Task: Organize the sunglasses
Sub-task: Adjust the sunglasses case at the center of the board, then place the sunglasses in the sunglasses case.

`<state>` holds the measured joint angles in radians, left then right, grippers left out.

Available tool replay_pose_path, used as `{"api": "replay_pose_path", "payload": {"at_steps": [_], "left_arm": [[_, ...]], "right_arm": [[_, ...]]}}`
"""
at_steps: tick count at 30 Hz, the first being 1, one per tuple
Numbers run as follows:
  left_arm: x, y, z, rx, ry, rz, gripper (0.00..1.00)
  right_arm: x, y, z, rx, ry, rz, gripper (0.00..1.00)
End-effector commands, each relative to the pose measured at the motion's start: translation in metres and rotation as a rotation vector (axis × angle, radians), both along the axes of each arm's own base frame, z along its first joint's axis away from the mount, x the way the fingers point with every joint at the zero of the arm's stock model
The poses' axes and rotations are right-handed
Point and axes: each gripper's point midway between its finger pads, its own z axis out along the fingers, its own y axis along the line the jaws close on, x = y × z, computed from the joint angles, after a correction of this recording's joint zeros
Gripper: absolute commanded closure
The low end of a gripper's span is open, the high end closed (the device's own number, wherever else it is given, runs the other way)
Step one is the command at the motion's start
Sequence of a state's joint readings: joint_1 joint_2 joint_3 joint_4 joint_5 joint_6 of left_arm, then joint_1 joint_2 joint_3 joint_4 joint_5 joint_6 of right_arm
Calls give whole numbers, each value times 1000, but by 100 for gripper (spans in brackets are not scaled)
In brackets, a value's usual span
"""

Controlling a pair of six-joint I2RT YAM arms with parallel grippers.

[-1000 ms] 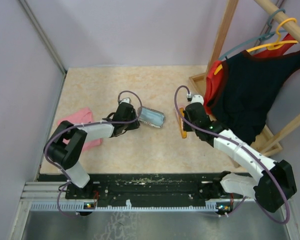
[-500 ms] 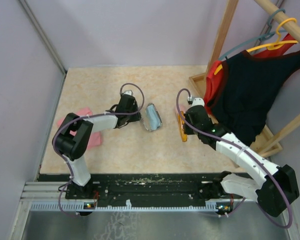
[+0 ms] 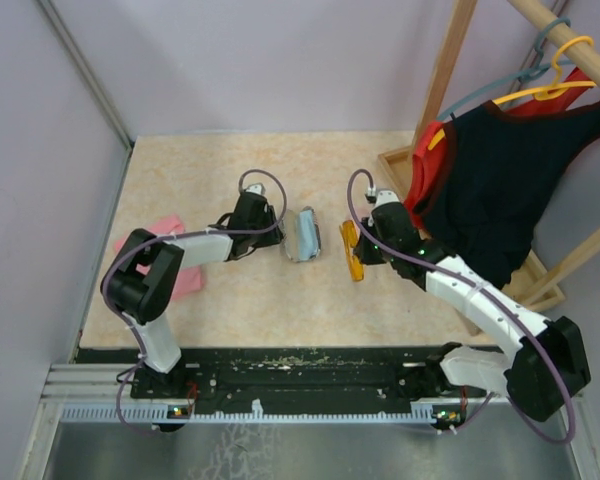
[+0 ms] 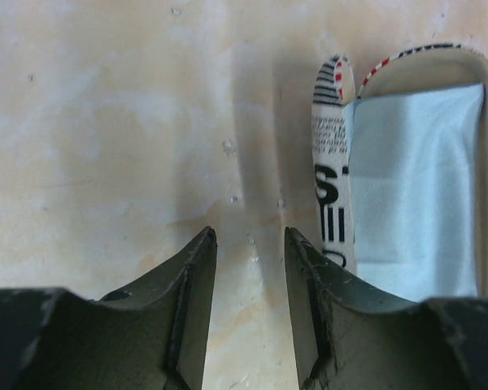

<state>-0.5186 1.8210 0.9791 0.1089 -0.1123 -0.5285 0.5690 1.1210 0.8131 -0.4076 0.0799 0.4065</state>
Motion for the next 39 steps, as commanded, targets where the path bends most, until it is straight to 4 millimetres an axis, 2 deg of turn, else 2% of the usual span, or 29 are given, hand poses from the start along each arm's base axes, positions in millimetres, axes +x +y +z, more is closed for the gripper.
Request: {"api": "replay_pose_path", "payload": {"at_steps": [1, 6, 9, 18, 25, 30, 39], "left_arm": [[-13, 7, 6, -58, -1, 11, 54], [-19, 14, 4, -77, 0, 17, 53], [-21, 10, 2, -117, 2, -2, 53], [-21, -4, -2, -171, 13, -44, 53], [-18, -5, -5, -171, 12, -48, 53], [-17, -7, -7, -171, 15, -55, 53], [-14, -13, 1, -186, -3, -84, 53]], "right_arm": [[35, 39, 51, 154, -94, 50, 100], [63, 73, 57, 187, -66, 117, 100], [81, 92, 54, 196, -40, 151, 100], [124, 122, 17, 160, 49, 154, 100], [139, 126, -8, 150, 106, 82, 100], [140, 130, -19, 154, 140, 74, 100], [137, 124, -33, 127, 169, 54, 100]]}}
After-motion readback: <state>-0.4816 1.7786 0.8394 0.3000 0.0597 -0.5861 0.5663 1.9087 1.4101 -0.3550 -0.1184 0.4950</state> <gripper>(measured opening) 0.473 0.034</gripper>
